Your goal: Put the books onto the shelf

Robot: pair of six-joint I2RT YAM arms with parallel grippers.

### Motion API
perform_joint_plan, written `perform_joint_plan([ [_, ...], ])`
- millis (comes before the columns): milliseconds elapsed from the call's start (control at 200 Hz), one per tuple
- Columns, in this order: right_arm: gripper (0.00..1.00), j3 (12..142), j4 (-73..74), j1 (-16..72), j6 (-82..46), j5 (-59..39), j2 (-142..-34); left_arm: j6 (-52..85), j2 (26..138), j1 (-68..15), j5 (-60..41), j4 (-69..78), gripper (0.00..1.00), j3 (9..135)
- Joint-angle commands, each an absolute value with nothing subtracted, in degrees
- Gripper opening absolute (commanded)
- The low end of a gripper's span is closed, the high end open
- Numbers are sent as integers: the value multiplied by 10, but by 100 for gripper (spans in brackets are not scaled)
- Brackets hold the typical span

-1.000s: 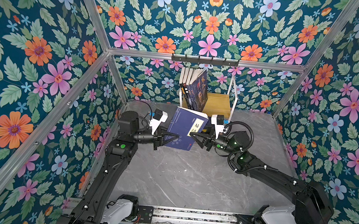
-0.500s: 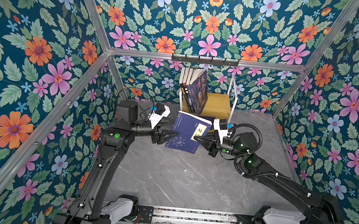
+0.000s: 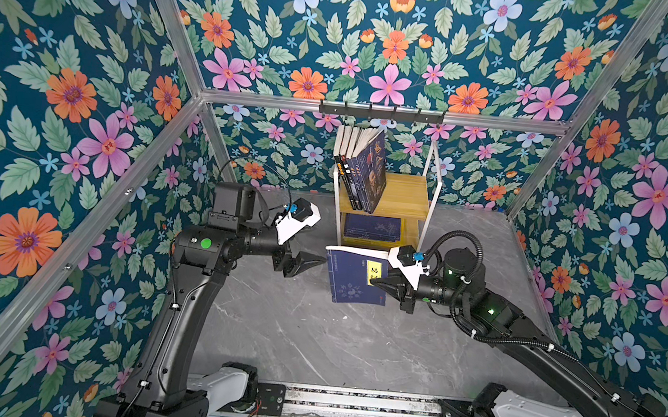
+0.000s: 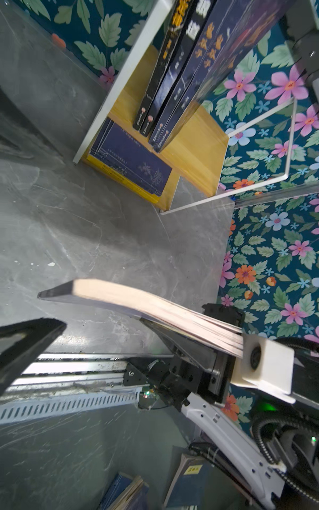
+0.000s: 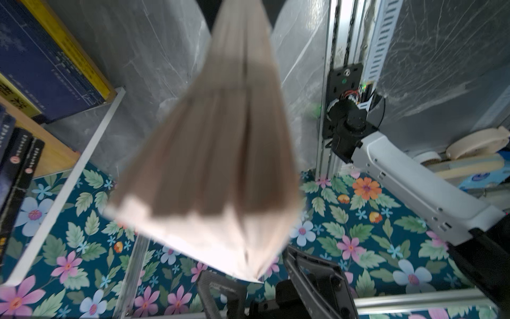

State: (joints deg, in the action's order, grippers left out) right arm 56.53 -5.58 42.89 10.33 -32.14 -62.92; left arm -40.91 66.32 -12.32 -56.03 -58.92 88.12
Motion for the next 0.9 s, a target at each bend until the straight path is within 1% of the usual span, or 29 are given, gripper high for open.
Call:
perform_joint_plan([
  [0,0,587,-136,434,174,-297,-645,-446,654,-135,-574,-634,88,883],
  [150,0,597,-128,450,179,-298,-679,-440,654,-175,-576,-620,88,849],
  [270,0,622,-135,467,189,-304,-711,-420,653,-188,-587,-593,86,815],
  [370,0,632,-131,478,190,-306,-734,-403,660,-198,-585,-577,82,804],
  [510,0,647,-125,493,193,-308,-760,-396,665,-209,-571,-572,72,790],
  [670,0,661,-117,498,189,-308,-782,-374,673,-215,-585,-557,56,774],
  [730,0,660,-112,499,191,-308,-785,-375,674,-216,-595,-555,46,767],
  [770,0,658,-105,499,191,-308,-786,-374,674,-215,-603,-551,36,760],
  [875,0,653,-98,499,187,-300,-784,-350,677,-215,-615,-535,0,751],
  [895,0,652,-97,499,186,-297,-783,-347,676,-215,-617,-532,0,752],
])
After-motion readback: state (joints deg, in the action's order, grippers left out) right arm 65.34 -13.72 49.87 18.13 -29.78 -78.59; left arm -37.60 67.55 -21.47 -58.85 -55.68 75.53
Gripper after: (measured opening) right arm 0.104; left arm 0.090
